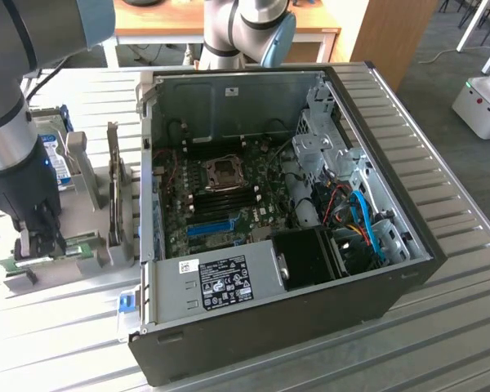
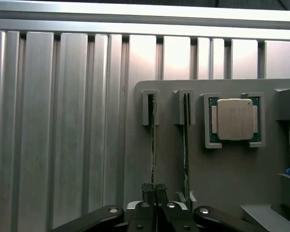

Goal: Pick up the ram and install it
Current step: 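Pick up the ram and move it above insertion slot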

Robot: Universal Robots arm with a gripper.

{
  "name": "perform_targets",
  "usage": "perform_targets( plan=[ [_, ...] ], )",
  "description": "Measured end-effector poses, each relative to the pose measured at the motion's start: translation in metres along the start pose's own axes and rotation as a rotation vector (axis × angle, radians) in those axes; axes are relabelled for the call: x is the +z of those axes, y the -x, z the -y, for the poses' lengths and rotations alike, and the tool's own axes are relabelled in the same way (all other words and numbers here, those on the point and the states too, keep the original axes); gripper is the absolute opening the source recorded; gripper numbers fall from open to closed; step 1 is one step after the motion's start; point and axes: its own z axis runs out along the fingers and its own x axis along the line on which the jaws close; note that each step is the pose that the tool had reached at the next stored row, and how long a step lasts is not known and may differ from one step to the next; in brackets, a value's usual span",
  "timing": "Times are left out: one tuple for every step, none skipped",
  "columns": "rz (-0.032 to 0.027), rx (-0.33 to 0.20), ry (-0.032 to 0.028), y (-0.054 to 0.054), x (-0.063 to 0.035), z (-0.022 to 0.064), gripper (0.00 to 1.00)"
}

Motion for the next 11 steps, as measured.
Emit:
perform_targets(
  plan=[
    [0.0001,0.000,-0.0001,0.000,-0.0018,0.0000,0.12],
    [0.0000,0.000,-0.0001,0.000,-0.0036,0.0000,0.12],
    [0.0000,0.000,-0.0001,0.000,-0.0053,0.0000,0.12],
    [0.0000,0.000,0.0000,0.000,-0.0071,0.0000,0.12],
    [0.0001,0.000,-0.0001,0.000,-0.0088,0.0001,0.12],
    [0.0001,0.000,-0.0001,0.000,-0.0105,0.0001,0.12],
    [0.0001,0.000,-0.0001,0.000,-0.0123,0.0002,0.12],
    [0.0003,0.000,0.0000,0.000,-0.0140,0.0003,0.12],
    [0.0004,0.000,-0.0001,0.000,-0.0157,0.0004,0.12],
    [0.0006,0.000,0.0000,0.000,-0.0175,0.0005,0.12],
    [0.0008,0.000,0.0000,0.000,-0.0193,0.0006,0.12]
  ],
)
